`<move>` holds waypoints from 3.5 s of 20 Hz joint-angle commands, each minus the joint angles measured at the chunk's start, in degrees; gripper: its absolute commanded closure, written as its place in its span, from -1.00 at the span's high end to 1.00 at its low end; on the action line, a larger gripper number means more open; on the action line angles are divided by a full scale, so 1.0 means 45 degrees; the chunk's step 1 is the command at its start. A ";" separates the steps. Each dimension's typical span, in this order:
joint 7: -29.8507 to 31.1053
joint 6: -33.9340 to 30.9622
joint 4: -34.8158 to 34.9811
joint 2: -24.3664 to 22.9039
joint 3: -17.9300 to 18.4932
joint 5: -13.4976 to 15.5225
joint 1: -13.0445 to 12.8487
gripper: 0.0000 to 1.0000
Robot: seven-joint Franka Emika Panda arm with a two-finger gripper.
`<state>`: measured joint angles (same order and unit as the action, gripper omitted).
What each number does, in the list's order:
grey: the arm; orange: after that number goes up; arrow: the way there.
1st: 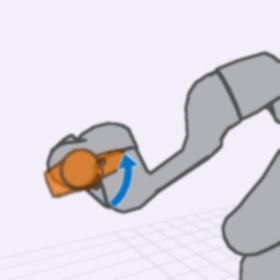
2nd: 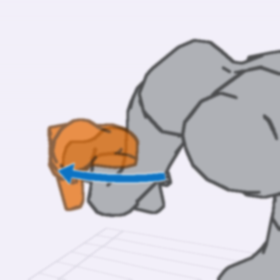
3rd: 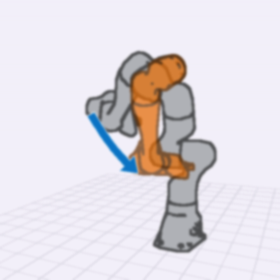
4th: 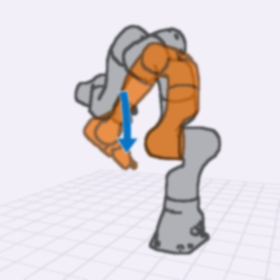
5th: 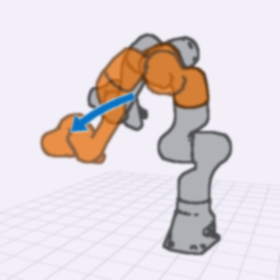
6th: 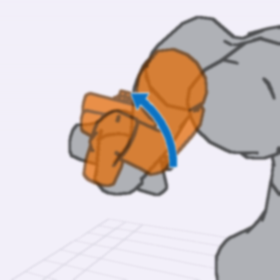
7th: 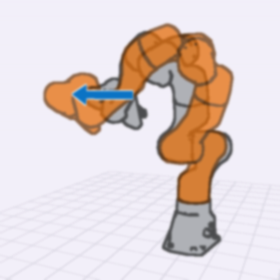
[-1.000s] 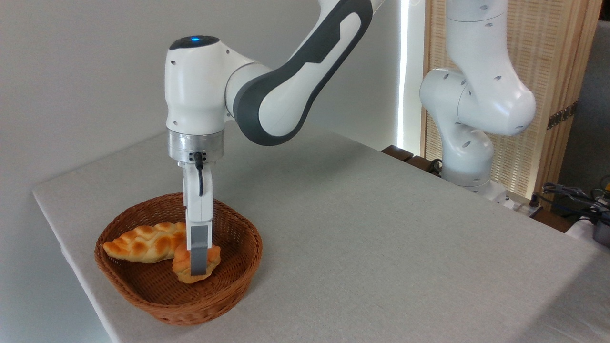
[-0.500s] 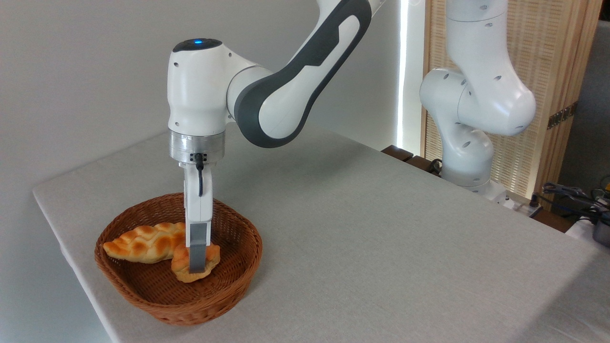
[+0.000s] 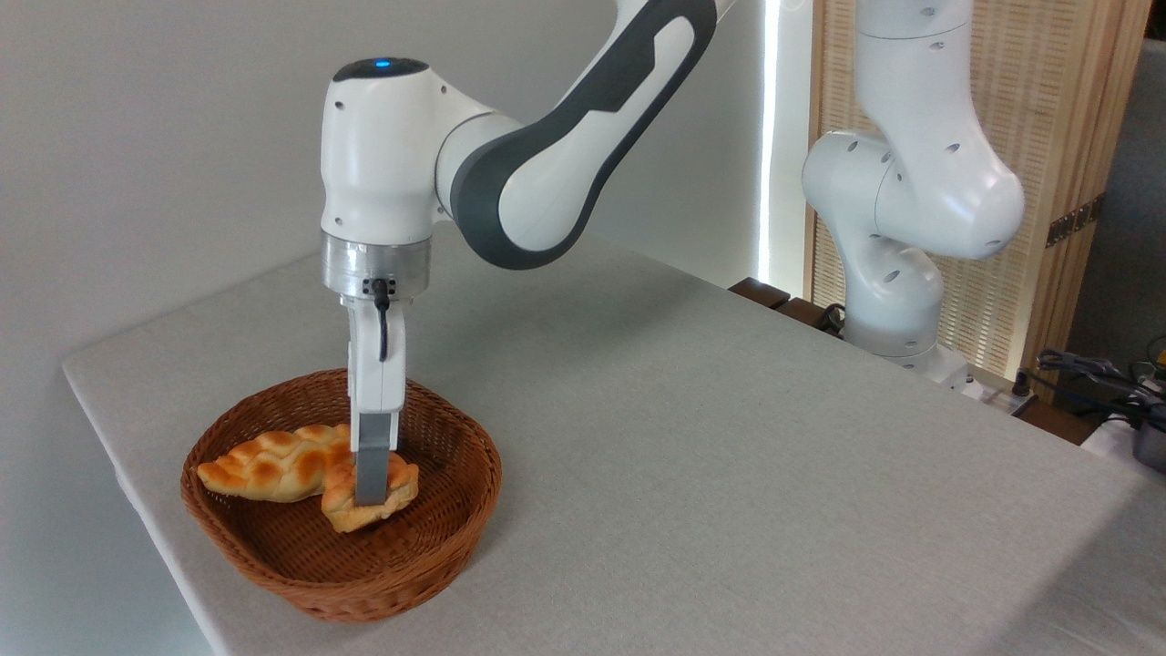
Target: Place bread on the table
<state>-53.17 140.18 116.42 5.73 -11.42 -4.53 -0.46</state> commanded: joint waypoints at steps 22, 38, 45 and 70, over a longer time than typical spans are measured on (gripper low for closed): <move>-0.1445 -0.5546 0.3601 -0.5024 0.1444 0.0948 -0.0309 1.00; -0.1445 -0.5741 0.3640 -0.4868 0.1425 0.0948 -0.0348 1.00; -0.1057 -0.5916 0.3019 -0.4868 0.1444 0.1278 -0.0309 1.00; 0.3164 -0.9940 -0.5540 -0.1528 0.2147 0.1456 -0.0270 1.00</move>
<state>-39.76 97.16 93.04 -1.80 -3.36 2.15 -0.95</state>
